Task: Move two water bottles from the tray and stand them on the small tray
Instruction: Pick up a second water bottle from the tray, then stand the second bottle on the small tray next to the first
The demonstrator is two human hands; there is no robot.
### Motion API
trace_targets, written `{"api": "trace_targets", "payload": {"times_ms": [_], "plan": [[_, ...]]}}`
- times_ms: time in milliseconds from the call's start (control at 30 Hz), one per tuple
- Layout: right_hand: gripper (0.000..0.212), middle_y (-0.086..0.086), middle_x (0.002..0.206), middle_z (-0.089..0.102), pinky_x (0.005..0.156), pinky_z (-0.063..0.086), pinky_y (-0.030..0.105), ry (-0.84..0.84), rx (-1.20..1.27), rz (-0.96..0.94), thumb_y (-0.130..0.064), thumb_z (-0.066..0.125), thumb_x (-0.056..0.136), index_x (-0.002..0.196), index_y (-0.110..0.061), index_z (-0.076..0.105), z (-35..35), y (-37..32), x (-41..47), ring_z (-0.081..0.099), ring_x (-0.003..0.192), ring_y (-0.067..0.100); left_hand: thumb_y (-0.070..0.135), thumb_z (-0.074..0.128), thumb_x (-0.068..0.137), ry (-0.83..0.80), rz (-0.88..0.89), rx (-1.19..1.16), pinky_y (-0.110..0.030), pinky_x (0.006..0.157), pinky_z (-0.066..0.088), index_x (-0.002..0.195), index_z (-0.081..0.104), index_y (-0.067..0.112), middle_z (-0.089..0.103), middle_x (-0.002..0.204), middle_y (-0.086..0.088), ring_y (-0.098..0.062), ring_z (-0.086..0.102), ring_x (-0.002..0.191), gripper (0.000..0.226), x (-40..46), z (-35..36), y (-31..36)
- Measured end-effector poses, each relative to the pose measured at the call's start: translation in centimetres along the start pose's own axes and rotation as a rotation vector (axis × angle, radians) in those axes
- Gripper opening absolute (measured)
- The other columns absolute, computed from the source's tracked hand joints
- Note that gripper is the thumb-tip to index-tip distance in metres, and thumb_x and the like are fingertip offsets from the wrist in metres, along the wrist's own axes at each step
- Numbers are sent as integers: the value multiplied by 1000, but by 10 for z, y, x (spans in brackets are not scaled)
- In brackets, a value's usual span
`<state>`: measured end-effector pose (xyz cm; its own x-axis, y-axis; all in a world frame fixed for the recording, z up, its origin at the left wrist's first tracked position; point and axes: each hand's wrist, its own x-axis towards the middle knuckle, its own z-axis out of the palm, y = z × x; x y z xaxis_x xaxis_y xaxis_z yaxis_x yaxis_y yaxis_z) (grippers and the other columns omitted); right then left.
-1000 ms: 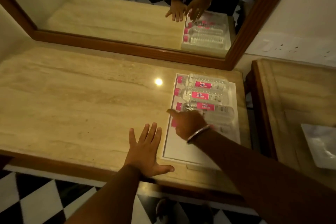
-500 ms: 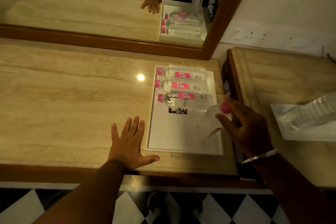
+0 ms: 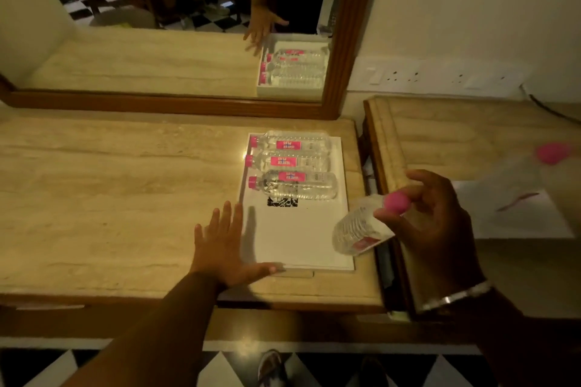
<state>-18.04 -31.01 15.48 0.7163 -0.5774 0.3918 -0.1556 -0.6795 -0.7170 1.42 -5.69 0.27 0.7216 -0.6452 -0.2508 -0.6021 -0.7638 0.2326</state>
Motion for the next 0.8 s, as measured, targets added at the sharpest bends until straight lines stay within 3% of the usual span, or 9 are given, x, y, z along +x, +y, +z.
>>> {"api": "trace_targets", "payload": {"times_ms": [67, 167, 300, 400, 467, 567, 800], "plan": [[64, -18, 90, 60, 70, 46, 7, 2, 42, -12, -43, 72, 67, 123, -28, 45, -37, 3, -3, 59, 88, -9, 113, 22, 43, 16, 47, -4, -66, 115, -8, 137, -47, 28, -37, 157, -6, -27, -28, 145, 144, 5, -3, 48], [65, -15, 86, 66, 74, 49, 14, -8, 99, -20, -36, 77, 66, 122, -36, 44, -91, 19, -7, 62, 88, -2, 113, 18, 40, 38, 137, -50, -65, 116, -11, 133, -49, 34, -33, 159, -1, -22, -33, 142, 139, 16, 1, 127], [64, -16, 91, 67, 79, 43, 10, -82, 129, -41, -29, 78, 66, 120, -43, 46, -165, 57, -9, 62, 91, 0, 113, 26, 45, 44, 206, -81, -69, 116, -7, 150, -27, 29, -22, 164, -1, -22, -27, 146, 145, 17, 19, 234], [65, -20, 94, 67, 76, 44, 23, -210, 145, -12, -42, 74, 64, 121, -46, 43, -211, 90, -3, 58, 98, -3, 112, 38, 47, 45, 164, -95, -70, 115, -9, 152, -23, 32, -15, 166, 0, -25, -25, 146, 145, 18, 37, 289], [66, -23, 97, 66, 74, 45, 23, -260, 136, -20, -51, 71, 61, 120, -49, 41, -232, 111, 6, 58, 98, -5, 112, 37, 45, 46, 103, -85, -69, 115, -10, 154, -18, 31, -16, 165, 0, -25, -26, 145, 146, 23, 46, 315], [64, -22, 96, 65, 69, 44, 13, -223, 116, -52, -52, 71, 60, 114, -56, 38, -262, 132, 25, 58, 96, -7, 113, 35, 45, 76, 52, -70, -67, 113, -18, 154, -16, 28, -22, 160, 2, -22, -31, 143, 147, 27, 54, 350], [68, -19, 89, 63, 72, 40, 6, -96, 106, -105, -33, 80, 65, 122, -34, 43, -277, 178, 63, 60, 92, -1, 112, 28, 50, 96, -10, 37, -62, 102, -36, 156, -14, 26, -16, 165, -5, -27, -29, 145, 144, 26, 60, 373]]}}
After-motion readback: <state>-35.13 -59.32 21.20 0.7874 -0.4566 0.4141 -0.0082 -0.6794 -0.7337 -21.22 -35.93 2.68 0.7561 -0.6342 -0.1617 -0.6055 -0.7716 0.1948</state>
